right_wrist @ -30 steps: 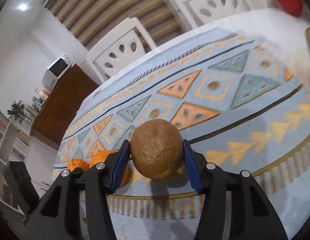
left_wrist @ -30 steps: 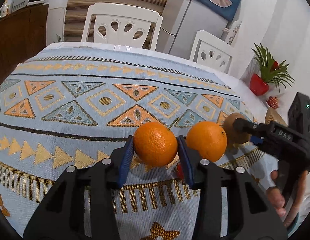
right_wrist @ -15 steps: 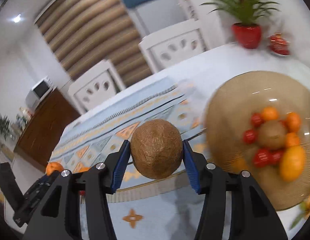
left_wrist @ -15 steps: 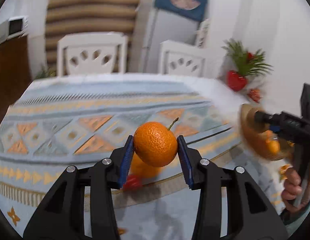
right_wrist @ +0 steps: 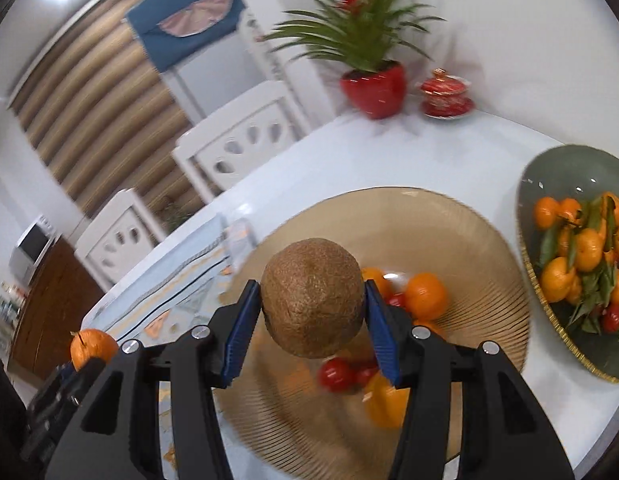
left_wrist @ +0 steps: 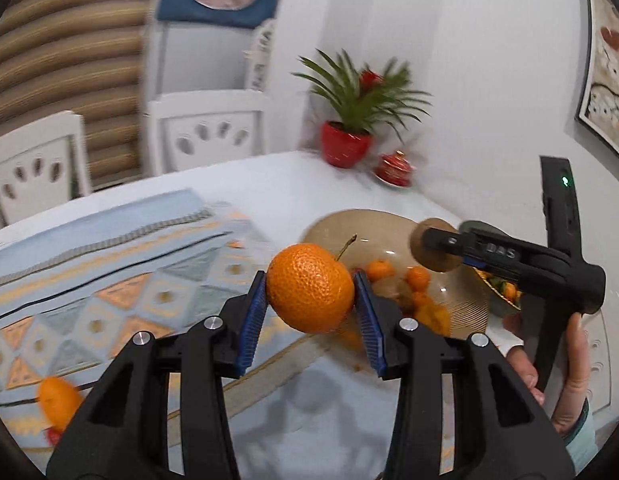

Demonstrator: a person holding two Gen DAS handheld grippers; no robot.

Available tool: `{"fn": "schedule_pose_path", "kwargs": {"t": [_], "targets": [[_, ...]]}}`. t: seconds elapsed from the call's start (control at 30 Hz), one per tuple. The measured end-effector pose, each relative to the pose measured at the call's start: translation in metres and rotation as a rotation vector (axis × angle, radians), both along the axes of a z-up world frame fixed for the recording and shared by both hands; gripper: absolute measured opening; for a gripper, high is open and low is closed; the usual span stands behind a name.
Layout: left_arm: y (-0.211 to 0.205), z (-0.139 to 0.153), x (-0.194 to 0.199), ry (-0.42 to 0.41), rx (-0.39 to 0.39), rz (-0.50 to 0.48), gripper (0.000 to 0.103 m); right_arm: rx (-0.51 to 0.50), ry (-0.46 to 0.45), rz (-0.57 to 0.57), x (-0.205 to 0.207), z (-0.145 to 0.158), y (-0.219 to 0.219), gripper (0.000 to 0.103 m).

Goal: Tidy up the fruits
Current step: 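Carry mandarin and kiwi to the amber glass bowl and open both tools, then move both open tools back to the remaining fruit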

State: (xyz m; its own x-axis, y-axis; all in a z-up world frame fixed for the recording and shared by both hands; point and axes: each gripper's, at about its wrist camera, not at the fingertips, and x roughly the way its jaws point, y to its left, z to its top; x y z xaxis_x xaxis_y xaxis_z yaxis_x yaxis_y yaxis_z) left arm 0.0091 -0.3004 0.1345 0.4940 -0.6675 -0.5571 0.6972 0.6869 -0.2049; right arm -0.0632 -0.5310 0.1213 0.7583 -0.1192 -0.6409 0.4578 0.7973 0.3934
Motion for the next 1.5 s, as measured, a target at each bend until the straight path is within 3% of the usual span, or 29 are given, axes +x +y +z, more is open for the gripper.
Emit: {"fn": "schedule_pose_path", "kwargs": {"t": [0.2,0.37,0.53,0.57,0.63,0.7,1.13,1.5], "targets": [[-0.062,-0.029,0.008,0.061,0.050,-0.090,0.043,0.001,0.091,-0.083,0.012,-0.018,-0.039,0.051],[-0.086,-0.051,0.013,0.073,0.112,-0.102,0.043,0.058,0.127,-0.085,0.027,-0.031,-0.057,0.051],[-0.096,-0.057,0.017,0.088,0.105,-0.097,0.043,0.034,0.145,-0.097,0.036,-0.031,-0.061,0.053],[-0.099,-0.057,0.017,0.087,0.108,-0.099,0.044,0.036,0.151,-0.102,0.037,-0.032,-0.063,0.055],[-0.101,-0.056,0.015,0.068,0.110,-0.087,0.057,0.046,0.143,-0.098,0.036,-0.031,-0.064,0.065],[-0.101,-0.054,0.015,0.062,0.104,-0.090,0.059,0.022,0.128,-0.104,0.030,-0.024,-0.062,0.066],[-0.035,-0.022,0.013,0.041,0.033,-0.008,0.060,-0.030,0.060,-0.031,0.008,0.010,-0.013,0.066],[0.037,0.003,0.005,-0.005,-0.001,0.081,0.060,-0.089,0.016,0.091,0.015,0.035,0.063,0.066]]}}
